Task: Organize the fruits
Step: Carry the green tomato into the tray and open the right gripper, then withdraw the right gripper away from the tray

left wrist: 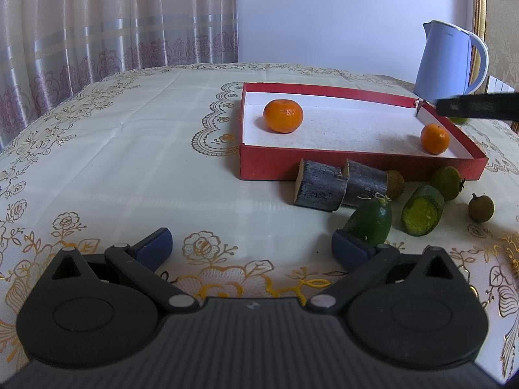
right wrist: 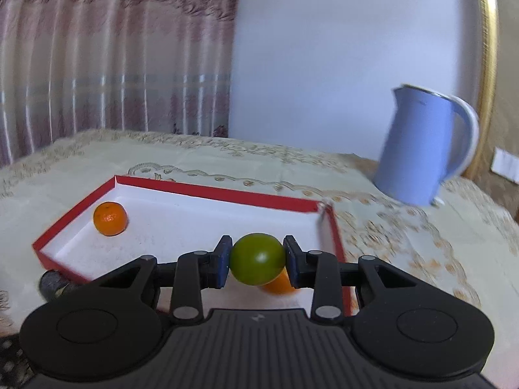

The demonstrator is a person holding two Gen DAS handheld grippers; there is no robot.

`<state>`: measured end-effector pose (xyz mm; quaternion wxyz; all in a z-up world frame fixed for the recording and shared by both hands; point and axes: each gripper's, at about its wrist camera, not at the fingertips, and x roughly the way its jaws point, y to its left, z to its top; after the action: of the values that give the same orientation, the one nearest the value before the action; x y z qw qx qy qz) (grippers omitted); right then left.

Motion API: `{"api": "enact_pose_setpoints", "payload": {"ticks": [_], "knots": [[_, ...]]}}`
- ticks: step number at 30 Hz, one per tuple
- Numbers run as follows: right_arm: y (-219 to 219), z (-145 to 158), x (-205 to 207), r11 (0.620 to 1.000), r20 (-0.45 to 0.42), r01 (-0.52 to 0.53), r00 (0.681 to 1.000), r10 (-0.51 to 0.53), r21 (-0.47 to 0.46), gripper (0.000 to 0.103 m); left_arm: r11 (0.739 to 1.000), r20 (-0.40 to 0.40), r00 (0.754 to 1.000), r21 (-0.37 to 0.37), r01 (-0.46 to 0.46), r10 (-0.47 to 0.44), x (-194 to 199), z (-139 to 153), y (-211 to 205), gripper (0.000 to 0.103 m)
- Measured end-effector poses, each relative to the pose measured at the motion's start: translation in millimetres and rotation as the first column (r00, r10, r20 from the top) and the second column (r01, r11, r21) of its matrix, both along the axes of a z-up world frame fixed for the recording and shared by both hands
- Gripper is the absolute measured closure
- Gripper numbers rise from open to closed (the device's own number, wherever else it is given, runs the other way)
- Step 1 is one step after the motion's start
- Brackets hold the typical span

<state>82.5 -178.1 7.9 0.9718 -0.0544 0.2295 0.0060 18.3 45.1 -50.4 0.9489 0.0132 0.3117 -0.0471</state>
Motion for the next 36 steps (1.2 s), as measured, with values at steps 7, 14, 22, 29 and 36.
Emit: {"api": "enact_pose_setpoints", "payload": {"ticks": [7,14,22,29,36], "knots": [[16.6,-28.9,58.8,0.999,-0.139,0.003,0.99,-0.01,-0.053,0.07,1.0,0.0,1.0,-0.001,0.0,0.0,-0.2,-0.1,-0.7,0.0],[27.2,-35.6,66.6,0.997,-0.202,0.005,0.979,-0.021,-0.077,0.07,1.0,0.0,1.0,-0.006,0.002,-0.002,-0.2,-0.3,0.0,0.0],[24.2,-25.6,55.4,0.999,-0.176,-0.007,0.984,0.0,-0.034,0.061,1.0,-0.001,1.0,-0.008,0.002,-0.002,-0.4,-0.5,0.4,0.0],[-3.1,2.0,-21.7,1.0,0.016,0.006,1.0,-0.006,-0.027,0.031,1.0,-0.001,1.0,-0.007,0.002,-0.002,0.2,-0.8,0.3,0.0],[-63.2,-12.5,-80.0,0.981,0.027,0.187,0.982,-0.188,0.042,0.031,1.0,-0.001,1.0,-0.008,0.001,-0.001,0.5,-1.0,0.4,0.0]]}}
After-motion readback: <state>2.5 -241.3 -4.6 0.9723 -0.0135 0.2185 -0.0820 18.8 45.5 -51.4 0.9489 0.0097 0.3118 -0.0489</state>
